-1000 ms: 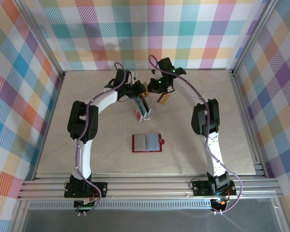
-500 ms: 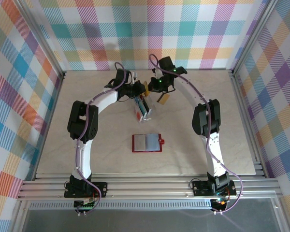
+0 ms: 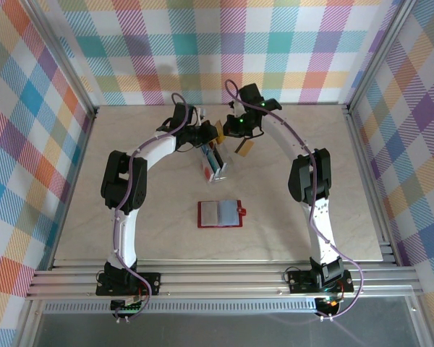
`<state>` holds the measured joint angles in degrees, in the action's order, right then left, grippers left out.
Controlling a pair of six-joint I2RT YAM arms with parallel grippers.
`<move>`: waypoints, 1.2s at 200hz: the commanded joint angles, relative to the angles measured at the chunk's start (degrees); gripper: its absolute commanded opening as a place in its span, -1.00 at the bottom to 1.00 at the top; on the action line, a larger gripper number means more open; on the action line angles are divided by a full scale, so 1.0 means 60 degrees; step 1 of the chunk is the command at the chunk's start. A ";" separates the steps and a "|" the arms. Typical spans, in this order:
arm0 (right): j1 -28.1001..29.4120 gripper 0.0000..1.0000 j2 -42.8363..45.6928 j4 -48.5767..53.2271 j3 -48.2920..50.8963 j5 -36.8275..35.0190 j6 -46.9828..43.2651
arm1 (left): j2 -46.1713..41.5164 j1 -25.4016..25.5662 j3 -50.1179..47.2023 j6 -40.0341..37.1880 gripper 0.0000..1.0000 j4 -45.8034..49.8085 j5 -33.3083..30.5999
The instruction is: Put the credit cards into the card holder
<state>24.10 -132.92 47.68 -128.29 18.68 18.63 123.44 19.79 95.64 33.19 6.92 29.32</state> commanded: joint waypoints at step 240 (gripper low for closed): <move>-0.0048 -1.00 0.0054 0.0564 -0.0466 0.0697 -0.0234 | -0.2336 -0.0050 -0.1274 0.0196 -0.64 0.0161 0.0325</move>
<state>24.01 -132.92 48.99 -129.56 20.49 18.44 109.54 19.73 88.12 34.96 5.91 32.23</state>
